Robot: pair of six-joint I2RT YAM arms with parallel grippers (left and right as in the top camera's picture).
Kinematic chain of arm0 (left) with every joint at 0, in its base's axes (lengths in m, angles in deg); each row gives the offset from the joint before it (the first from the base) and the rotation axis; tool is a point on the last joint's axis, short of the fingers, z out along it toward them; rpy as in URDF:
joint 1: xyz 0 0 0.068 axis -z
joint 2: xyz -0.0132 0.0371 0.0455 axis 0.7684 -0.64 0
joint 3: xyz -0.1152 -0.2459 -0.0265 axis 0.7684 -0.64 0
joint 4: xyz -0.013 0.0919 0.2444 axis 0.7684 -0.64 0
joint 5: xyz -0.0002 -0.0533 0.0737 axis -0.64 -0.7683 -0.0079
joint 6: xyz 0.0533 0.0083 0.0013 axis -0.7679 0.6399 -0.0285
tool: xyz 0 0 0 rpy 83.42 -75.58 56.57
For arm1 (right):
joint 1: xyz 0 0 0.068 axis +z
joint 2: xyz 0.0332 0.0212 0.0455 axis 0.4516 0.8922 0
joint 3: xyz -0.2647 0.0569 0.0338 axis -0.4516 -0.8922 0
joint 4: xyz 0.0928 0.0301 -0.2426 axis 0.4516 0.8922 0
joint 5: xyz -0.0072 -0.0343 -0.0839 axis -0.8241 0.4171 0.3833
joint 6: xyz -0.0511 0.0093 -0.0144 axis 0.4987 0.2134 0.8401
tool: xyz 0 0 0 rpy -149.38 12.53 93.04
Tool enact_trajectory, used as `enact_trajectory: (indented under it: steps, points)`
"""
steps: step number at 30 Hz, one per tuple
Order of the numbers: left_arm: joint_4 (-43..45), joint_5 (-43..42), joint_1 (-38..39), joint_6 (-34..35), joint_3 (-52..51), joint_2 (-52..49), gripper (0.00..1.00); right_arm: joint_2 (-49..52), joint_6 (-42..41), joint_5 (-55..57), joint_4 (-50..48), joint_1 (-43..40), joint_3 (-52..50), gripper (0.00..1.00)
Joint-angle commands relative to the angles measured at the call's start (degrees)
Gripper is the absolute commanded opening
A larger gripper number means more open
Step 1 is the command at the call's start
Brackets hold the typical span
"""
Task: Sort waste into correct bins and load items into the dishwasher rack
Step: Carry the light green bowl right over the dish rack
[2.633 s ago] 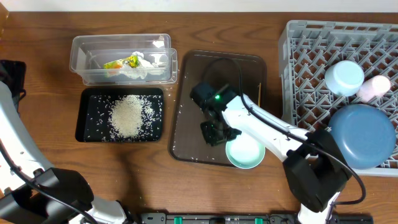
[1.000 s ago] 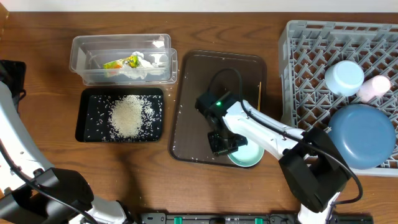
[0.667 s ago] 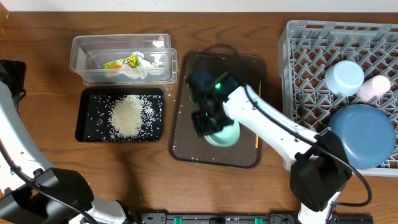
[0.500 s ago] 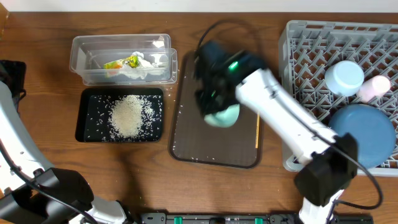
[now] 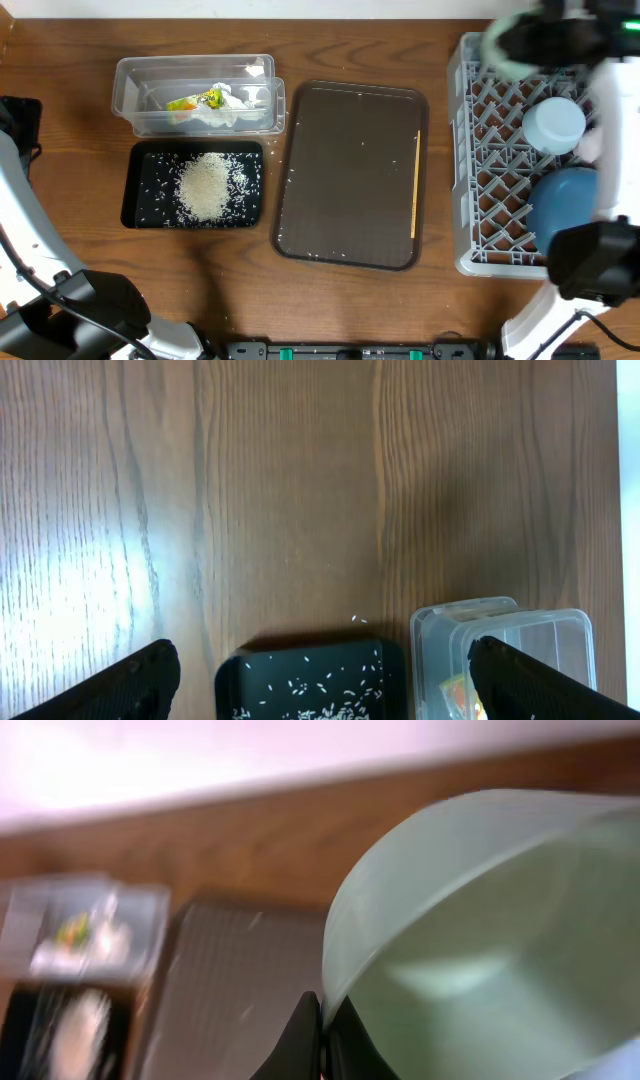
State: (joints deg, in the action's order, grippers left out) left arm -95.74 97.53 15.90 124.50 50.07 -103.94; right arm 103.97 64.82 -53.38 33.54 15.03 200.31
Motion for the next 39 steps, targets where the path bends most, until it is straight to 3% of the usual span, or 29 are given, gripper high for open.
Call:
enact_trajectory:
  steps: [1,6,11,18,22,39]
  points:
    - [-0.24,0.26,-0.13,-0.33,-0.07,-0.31,0.94,0.90,3.37,-6.25,-3.32,-7.02,-0.17,0.01]
    - [-0.26,0.26,-0.13,-0.33,-0.07,-0.31,0.94,3.50,5.42,-11.76,-10.21,-16.00,-0.66,0.01]
    - [-0.24,0.26,-0.13,-0.33,-0.07,-0.31,0.94,8.90,11.34,-31.98,-17.86,-22.10,-0.66,0.01]
    - [-0.24,0.26,-0.13,-0.33,-0.07,-0.31,0.94,17.11,10.58,-51.78,-32.63,-27.08,-0.66,0.01]
    - [-0.24,0.26,-0.13,-0.33,-0.07,-0.31,0.95,20.22,6.69,-52.19,-36.76,-28.70,-0.66,0.01]
    - [-0.24,0.28,-0.13,-0.33,-0.07,-0.31,0.94,27.45,5.51,-51.08,-35.78,-33.33,-0.70,0.01]
